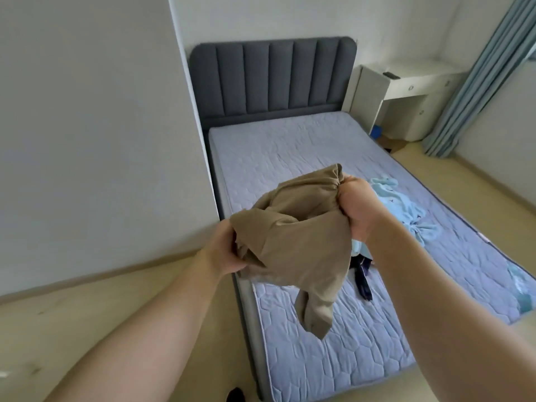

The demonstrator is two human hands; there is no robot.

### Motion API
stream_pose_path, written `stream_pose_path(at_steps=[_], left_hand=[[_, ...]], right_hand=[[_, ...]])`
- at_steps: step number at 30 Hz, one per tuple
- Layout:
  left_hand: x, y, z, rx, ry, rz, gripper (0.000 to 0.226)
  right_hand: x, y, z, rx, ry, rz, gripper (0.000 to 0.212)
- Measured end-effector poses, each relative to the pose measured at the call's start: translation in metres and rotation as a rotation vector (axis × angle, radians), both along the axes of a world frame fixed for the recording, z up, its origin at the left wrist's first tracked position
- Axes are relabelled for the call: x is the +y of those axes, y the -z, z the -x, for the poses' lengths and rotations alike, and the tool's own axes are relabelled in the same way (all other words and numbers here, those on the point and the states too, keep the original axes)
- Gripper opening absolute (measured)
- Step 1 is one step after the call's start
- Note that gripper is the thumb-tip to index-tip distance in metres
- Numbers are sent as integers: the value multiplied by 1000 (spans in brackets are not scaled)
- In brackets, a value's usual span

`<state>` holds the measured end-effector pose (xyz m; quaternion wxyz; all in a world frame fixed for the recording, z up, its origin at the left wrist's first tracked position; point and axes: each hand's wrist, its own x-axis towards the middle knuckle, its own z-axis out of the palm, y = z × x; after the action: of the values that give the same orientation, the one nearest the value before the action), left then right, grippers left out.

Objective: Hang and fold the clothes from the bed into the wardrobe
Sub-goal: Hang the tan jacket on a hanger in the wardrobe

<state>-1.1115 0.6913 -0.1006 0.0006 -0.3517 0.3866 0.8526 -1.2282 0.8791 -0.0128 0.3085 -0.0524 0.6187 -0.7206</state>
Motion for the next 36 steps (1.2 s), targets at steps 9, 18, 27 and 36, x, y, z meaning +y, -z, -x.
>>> stream_pose_path(at_steps=[9,18,27,36], left_hand=[[-15,-51,-32,-12,-348,490,23],[-35,-75,-88,83,-638,575,28],[-59,-97,-135,239,-511,593,8],[-115,-102,-199,283,-392,400,24]], right_hand=[[-15,59,-11,287,-68,-544,26],[-69,72,-93,660,-304,-817,71],[-138,50,-171,1013,-503,-217,78],[-198,9,-171,801,-365,-202,30]])
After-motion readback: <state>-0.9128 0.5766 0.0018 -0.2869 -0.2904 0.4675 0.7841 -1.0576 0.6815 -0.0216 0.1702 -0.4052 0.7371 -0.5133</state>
